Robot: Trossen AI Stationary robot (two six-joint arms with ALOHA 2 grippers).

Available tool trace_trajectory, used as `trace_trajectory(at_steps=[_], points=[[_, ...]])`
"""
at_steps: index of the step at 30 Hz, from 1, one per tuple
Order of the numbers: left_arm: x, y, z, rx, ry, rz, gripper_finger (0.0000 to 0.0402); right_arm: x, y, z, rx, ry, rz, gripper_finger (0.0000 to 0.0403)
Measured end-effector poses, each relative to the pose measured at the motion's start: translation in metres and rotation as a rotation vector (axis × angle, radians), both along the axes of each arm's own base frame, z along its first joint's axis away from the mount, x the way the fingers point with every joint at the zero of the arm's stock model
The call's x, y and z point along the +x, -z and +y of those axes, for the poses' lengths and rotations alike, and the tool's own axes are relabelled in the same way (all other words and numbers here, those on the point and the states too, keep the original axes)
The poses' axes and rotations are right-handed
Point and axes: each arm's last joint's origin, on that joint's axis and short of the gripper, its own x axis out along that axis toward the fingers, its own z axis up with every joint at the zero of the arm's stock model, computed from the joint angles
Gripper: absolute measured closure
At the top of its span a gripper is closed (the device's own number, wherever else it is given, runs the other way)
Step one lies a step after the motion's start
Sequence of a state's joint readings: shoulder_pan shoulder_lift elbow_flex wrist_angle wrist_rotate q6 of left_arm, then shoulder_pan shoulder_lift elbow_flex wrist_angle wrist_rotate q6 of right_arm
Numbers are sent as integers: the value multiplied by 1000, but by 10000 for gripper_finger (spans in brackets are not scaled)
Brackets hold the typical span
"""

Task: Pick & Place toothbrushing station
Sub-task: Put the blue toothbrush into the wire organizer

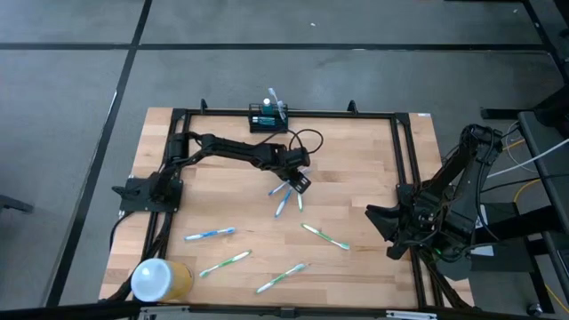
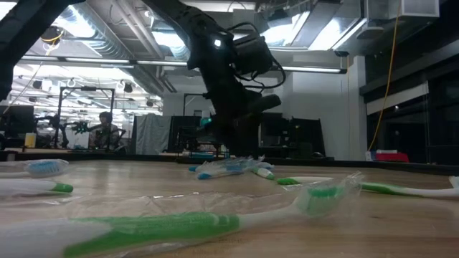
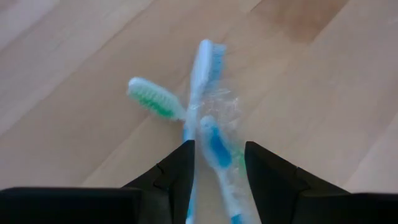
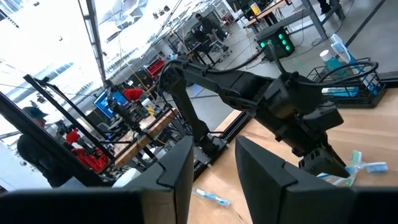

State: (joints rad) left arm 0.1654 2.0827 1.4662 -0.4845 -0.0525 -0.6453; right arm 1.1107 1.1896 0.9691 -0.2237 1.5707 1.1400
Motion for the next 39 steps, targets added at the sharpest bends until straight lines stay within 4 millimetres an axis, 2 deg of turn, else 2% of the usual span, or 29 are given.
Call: trace_trajectory(at_steps=[3, 6, 9, 14, 17, 21, 26, 33, 39], points=[[-3, 1, 2, -11, -23, 26, 307, 0, 0, 0, 0, 0, 0, 282], [-3, 1, 5, -25, -23, 15, 377, 0, 0, 0, 0, 0, 0, 282], [0, -5, 8, -14, -9, -33, 397, 0, 0, 0, 0, 0, 0, 282], [-5, -36, 14, 7, -11, -125, 399, 0, 0, 0, 6, 0, -3, 282], [-11, -62, 18, 63, -28, -195, 399, 0, 0, 0, 0, 0, 0, 282], [-25, -104, 21, 250, -108, -272, 400, 0, 0, 0, -7, 0, 3, 282], [-40, -145, 33, 518, -206, -375, 400, 0, 0, 0, -11, 0, 5, 282], [-49, -164, 53, 775, -335, -562, 400, 0, -1, 0, -4, 0, 2, 282], [-59, -149, 75, 886, -431, -589, 400, 0, -1, 1, 6, 1, -3, 282]])
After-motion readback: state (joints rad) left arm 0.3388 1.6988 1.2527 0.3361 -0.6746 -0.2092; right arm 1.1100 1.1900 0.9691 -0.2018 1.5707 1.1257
